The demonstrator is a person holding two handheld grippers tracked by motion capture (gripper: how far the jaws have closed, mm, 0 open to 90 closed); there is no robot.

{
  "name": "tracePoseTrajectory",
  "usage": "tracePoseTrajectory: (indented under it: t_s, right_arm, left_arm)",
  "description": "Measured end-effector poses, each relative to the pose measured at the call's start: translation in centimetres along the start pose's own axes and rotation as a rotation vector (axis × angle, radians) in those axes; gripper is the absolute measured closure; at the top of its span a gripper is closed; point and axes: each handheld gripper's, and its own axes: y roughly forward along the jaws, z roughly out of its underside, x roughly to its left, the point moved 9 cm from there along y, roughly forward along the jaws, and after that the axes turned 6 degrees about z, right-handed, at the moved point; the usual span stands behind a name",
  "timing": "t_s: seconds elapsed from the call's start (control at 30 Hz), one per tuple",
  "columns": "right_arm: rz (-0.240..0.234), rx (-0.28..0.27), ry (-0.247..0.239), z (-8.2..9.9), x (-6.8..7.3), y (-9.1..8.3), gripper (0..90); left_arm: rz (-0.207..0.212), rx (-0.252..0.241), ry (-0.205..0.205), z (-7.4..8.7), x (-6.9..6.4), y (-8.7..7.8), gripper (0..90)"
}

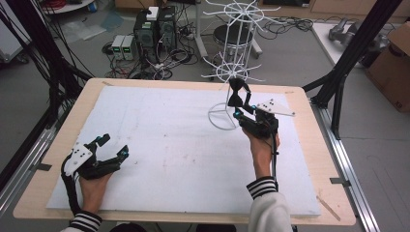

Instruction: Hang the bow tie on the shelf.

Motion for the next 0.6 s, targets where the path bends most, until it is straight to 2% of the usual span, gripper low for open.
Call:
tracePoseTrajectory:
  t_s: [0.07, 0.13, 0.2, 0.23, 0.27, 0.37, 0.5, 0.6]
  right_arm:
    - [0.026, 0.008, -0.001, 0.4, 0.2, -0.1, 20.7]
    - [0.048, 0.036, -0.009, 0.9, 0.4, -0.3, 8.9]
    - [0.036, 0.059, -0.032, 1.2, 0.8, -0.7, 8.8]
    - [0.017, 0.048, -0.036, 1.3, 1.1, -1.0, 7.6]
    - [-0.006, 0.019, -0.039, 1.2, 1.4, -1.4, 0.4]
    - [-0.033, -0.011, -0.034, 1.6, 1.7, -2.5, 0.4]
    - [-0.047, -0.038, -0.035, 3.3, 1.3, -4.1, 0.4]
    - [-0.027, -0.061, -0.032, 5.2, 0.2, -5.1, 0.4]
  left_arm:
    - [0.001, -0.001, 0.0, 0.0, 0.0, 0.0, 16.2]
    - [0.002, -0.002, 0.0, 0.0, 0.0, 0.0, 16.2]
    - [0.001, -0.001, -0.002, 0.0, 0.0, 0.0, 16.2]
    - [0.0, 0.0, -0.004, 0.0, 0.0, 0.0, 16.2]
    - [0.0, 0.0, -0.004, 0.0, 0.1, 0.0, 16.2]
    - [-0.001, 0.001, -0.003, 0.0, 0.0, 0.0, 16.2]
    - [-0.002, 0.002, 0.004, 0.0, 0.0, 0.0, 16.2]
    - [-0.004, 0.005, 0.008, 0.0, 0.0, 0.0, 16.2]
